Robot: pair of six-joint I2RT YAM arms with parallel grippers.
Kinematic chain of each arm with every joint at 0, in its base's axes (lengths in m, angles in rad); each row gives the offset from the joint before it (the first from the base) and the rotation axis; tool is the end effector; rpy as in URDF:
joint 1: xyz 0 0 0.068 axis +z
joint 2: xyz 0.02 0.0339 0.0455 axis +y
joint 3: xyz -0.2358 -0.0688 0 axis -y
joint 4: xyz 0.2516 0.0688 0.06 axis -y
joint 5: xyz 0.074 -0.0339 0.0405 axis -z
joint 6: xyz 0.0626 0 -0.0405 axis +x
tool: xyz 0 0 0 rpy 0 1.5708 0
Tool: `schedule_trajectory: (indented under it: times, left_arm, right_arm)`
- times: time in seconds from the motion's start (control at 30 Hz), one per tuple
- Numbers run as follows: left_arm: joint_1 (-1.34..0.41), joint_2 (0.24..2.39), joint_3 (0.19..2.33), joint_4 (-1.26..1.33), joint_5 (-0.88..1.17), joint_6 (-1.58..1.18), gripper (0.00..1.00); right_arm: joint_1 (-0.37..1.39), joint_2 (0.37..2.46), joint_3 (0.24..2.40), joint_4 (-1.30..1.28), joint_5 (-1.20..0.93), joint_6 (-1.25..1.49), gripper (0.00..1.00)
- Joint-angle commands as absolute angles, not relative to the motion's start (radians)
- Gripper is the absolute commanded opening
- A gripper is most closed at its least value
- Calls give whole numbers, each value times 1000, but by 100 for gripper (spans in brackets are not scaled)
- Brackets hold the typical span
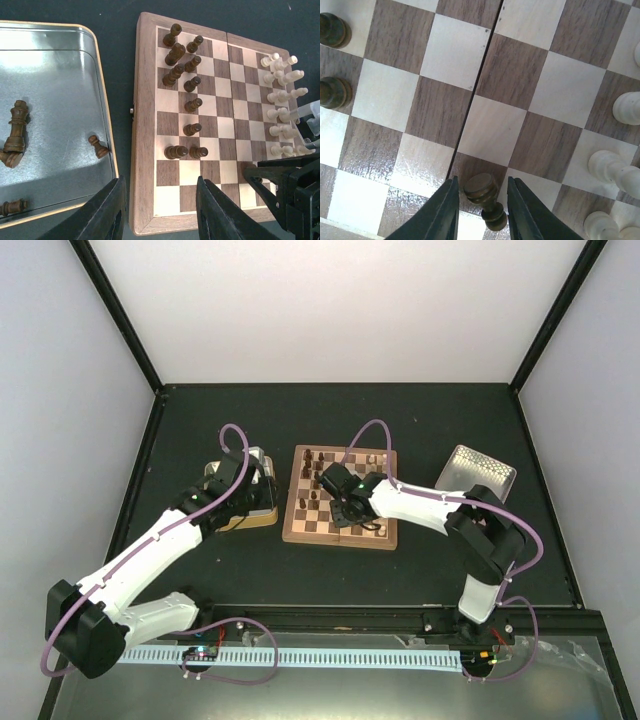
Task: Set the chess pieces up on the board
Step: Pick up the chess piece from the storage box.
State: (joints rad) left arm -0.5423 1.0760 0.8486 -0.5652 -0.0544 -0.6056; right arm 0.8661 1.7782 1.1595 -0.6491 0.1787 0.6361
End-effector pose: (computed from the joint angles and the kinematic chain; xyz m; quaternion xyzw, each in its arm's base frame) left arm 0.2266 -0.1326 0.2255 -0.0396 0.9241 -0.1848 0.3321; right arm 0.2344 0.2585 0.1178 -0.0996 0.9796 0.0381 0.1701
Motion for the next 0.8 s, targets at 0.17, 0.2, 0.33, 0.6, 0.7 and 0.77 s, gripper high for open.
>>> schedule_trajectory:
  times: [0.17,0.2,0.33,0.6,0.7,0.77]
  left_arm:
    - [-531,1073,888,-590,-38,-594,40]
    - [-532,1072,888,-590,-39,-595,40]
    - [-532,1067,888,-592,-35,-595,40]
    - [-532,1037,878,-594,-33,-597,39]
    - [-532,1021,865,-575,-17,-594,40]
    - [-532,1005,850,-550,3,-592,40]
  right_arm:
    - [861,1785,1157,-670,203,580,32]
    - [862,1790,1159,-672,211,575,32]
    - [862,1818,1175,-678,243,554,29]
    - [862,1858,1194,-677,265,536,17]
    - [862,1845,1182,-667,254,550,12]
    - [861,1820,1173,-645,241,569,10]
